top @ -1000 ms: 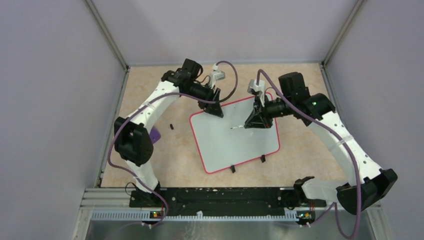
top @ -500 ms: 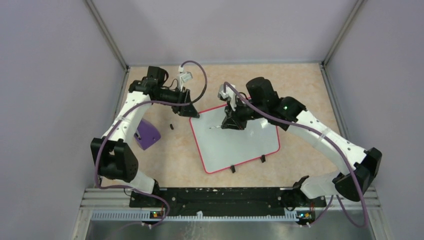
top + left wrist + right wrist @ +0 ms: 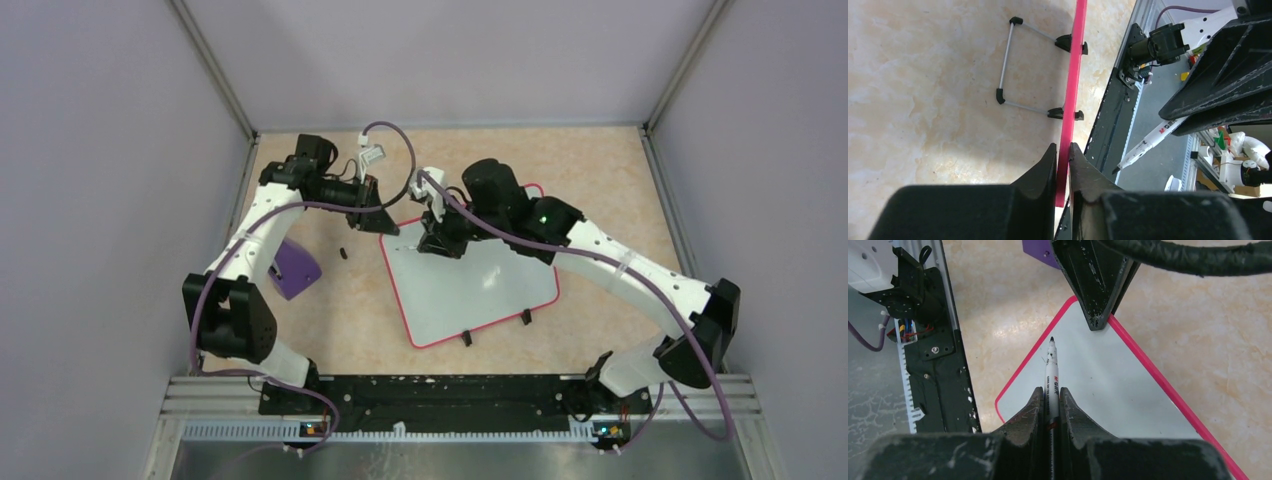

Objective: Write a sentence on the whiteboard
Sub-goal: Hold the whiteboard on the whiteboard stand.

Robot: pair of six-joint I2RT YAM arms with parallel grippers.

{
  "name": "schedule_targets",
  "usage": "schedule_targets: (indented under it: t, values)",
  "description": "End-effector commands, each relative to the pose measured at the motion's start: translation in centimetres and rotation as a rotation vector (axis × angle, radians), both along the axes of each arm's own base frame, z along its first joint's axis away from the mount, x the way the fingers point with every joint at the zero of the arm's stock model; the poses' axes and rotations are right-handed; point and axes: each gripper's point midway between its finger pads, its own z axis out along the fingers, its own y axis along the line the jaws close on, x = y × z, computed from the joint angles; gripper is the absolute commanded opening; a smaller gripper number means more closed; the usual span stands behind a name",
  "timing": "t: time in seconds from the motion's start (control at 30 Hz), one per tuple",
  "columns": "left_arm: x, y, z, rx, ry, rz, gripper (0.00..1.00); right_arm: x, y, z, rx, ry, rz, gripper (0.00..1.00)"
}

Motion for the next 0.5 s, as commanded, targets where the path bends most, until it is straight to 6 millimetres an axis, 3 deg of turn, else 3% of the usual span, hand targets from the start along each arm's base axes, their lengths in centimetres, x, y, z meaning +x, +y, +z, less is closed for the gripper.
schedule_targets:
  t: [0.0, 0.27, 0.47]
  values:
    - [-0.1, -0.3, 0.7, -0.041, -0.024, -0.019, 0.11, 0.7, 1.7, 2.8, 0.064, -0.063, -0.026, 0.00]
    - [-0.1, -0.3, 0.7, -0.043, -0.027, -0.023, 0.00, 1.0, 2.1, 1.8, 0.038, -0.069, -0.037, 0.00]
    - [-0.2, -0.2, 0.7, -0.043, -0.036, -0.028, 0.00, 1.3, 2.4, 1.5, 0.037, -0.069, -0.043, 0.00]
